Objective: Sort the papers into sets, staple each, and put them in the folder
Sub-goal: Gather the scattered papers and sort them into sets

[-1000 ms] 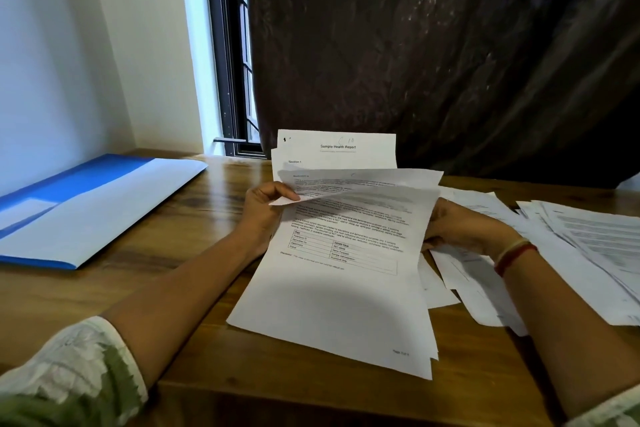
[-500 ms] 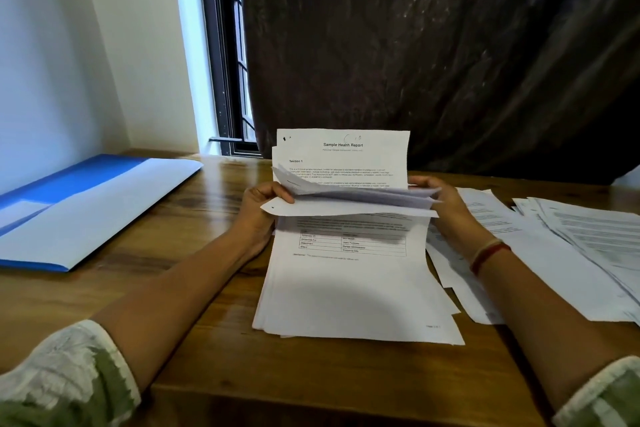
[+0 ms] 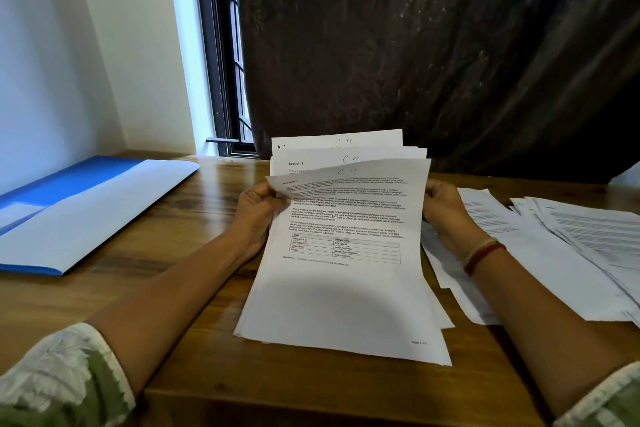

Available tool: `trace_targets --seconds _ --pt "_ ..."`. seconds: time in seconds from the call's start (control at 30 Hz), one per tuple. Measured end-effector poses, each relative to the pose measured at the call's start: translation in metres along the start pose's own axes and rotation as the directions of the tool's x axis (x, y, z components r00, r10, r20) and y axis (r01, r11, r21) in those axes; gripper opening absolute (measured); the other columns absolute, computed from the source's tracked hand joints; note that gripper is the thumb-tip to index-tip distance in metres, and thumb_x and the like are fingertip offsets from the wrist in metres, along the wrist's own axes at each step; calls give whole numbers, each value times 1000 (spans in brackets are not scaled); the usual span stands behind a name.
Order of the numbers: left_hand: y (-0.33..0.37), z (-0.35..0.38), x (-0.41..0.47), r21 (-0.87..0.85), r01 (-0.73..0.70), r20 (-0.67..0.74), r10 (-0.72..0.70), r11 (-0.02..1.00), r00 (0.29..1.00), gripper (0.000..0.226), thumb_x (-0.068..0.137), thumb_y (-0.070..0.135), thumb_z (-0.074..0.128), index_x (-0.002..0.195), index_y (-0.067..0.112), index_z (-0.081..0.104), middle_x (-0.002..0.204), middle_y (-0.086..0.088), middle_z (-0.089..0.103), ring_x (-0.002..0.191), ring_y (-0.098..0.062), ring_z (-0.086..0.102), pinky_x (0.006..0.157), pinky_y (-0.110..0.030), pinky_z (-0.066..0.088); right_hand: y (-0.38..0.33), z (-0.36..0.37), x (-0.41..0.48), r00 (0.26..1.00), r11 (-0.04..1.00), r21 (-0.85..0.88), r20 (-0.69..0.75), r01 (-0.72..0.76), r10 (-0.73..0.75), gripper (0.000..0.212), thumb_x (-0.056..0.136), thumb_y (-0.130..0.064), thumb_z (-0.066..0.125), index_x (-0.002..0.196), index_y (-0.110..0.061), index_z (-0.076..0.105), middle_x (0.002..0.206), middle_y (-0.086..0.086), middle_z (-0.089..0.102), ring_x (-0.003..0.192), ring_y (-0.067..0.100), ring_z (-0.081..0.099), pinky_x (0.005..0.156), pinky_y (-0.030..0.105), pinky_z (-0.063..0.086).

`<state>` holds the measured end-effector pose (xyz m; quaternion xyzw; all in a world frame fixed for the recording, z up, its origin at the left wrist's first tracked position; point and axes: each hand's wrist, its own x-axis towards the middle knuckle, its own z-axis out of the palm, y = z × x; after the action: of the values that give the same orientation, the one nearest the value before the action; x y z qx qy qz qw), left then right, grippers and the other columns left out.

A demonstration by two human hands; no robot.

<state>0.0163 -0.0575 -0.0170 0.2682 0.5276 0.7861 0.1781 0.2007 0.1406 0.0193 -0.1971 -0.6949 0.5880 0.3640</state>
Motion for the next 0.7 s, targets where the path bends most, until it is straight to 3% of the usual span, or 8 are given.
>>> trace_targets --seconds 0.13,0.27,0.33,0.47,0.53,0.63,0.7 --pt "-1 0 0 7 13 7 -13 1000 1000 36 81 -20 50 98 7 67 91 -7 75 85 -26 69 79 -42 57 2 -6 10 997 999 -33 -70 43 -46 14 94 -1 56 90 -10 66 89 6 69 80 21 67 62 22 57" --pt "-1 -1 0 8 41 0 -41 999 999 35 80 -20 49 95 6 67 92 -9 74 87 -30 68 81 -43 56 3 -10 15 976 975 216 -217 43 5 8 91 -9 62 84 -13 62 91 10 67 86 22 64 81 31 57" --pt "0 -2 0 14 46 -2 -46 999 999 36 81 -20 49 95 7 68 91 -8 74 86 -29 69 77 -41 58 6 -15 18 976 974 224 -218 29 21 9 92 -16 63 83 -15 61 96 11 67 92 25 64 89 40 55" --pt "0 -2 -1 22 58 -10 -57 998 998 34 81 -19 52 99 5 68 91 -12 74 83 -30 69 76 -42 58 14 -22 17 997 984 160 32 -81 77 16 96 -17 57 106 -10 67 102 8 73 96 28 70 76 36 58" --pt "0 -2 -1 21 65 -21 -64 998 998 31 80 -18 54 101 0 68 93 -15 73 86 -33 68 79 -45 57 12 -23 13 986 991 85 138 -106 94 16 93 -9 58 105 -14 68 99 5 75 90 23 72 65 28 58" --pt "3 -2 -2 28 77 -24 -77 997 997 32 80 -18 54 101 1 68 93 -14 73 83 -31 70 74 -42 58 10 -28 12 959 981 -31 208 -192 194 23 90 -4 61 106 -18 66 95 3 75 84 21 73 63 31 59" --pt "4 -1 -4 55 92 -17 -91 994 996 34 81 -18 52 98 6 68 92 -12 74 82 -29 70 71 -40 58 8 -30 13 971 976 -131 145 -173 192 23 88 -6 66 108 -18 66 99 4 74 88 24 72 68 35 59"
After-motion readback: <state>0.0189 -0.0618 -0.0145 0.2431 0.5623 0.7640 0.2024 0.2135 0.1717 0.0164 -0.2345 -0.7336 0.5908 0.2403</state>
